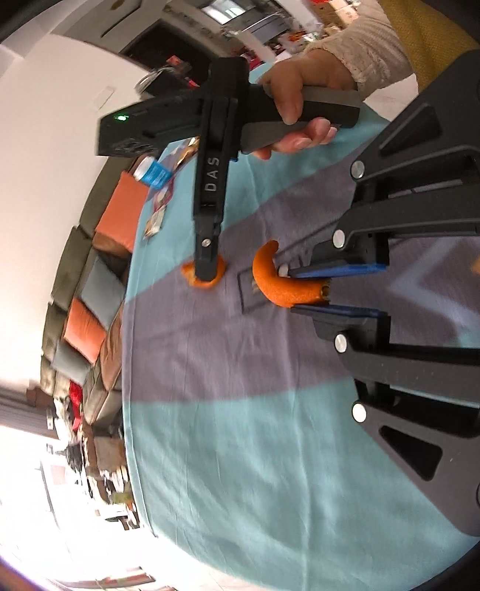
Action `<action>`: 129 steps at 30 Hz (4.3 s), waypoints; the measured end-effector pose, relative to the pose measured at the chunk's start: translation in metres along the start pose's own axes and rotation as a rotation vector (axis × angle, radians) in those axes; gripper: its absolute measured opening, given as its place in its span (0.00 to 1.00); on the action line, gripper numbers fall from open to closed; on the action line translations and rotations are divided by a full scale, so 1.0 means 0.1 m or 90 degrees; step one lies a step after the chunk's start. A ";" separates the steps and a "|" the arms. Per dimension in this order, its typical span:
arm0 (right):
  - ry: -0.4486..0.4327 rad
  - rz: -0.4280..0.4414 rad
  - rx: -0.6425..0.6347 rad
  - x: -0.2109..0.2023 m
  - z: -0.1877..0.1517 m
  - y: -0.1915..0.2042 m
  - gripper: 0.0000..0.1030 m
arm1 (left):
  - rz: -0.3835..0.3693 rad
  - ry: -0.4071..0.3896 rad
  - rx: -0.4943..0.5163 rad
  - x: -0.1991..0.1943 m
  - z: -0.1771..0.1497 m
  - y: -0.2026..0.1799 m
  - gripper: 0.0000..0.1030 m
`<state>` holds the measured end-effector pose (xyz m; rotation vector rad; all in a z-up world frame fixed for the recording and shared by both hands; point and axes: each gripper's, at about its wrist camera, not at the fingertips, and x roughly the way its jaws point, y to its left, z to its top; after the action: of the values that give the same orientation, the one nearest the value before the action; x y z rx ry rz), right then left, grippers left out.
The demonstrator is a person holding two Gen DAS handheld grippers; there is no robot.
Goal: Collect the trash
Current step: 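Grasp a curved orange peel with the left gripper while the right grasps another peel, then carry both orange peels over to the teal bin with both grippers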
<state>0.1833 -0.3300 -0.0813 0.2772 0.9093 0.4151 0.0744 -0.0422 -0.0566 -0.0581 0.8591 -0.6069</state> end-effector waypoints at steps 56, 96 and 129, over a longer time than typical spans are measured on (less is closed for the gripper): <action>0.026 0.163 -0.099 0.05 -0.11 1.14 0.19 | 0.136 -0.088 -0.140 -1.04 -0.40 0.86 0.13; 0.096 0.266 -0.211 0.61 -0.04 2.27 0.19 | 0.256 -0.161 -0.245 -1.78 -0.66 1.57 0.13; 0.154 0.287 -0.284 1.13 -0.01 3.02 0.19 | 0.325 -0.180 -0.323 -2.00 -0.89 2.07 0.13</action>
<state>0.1750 -0.0102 -0.0399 0.0166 0.9609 1.0693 0.0100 0.2515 -0.0360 -0.3647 0.6959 0.1071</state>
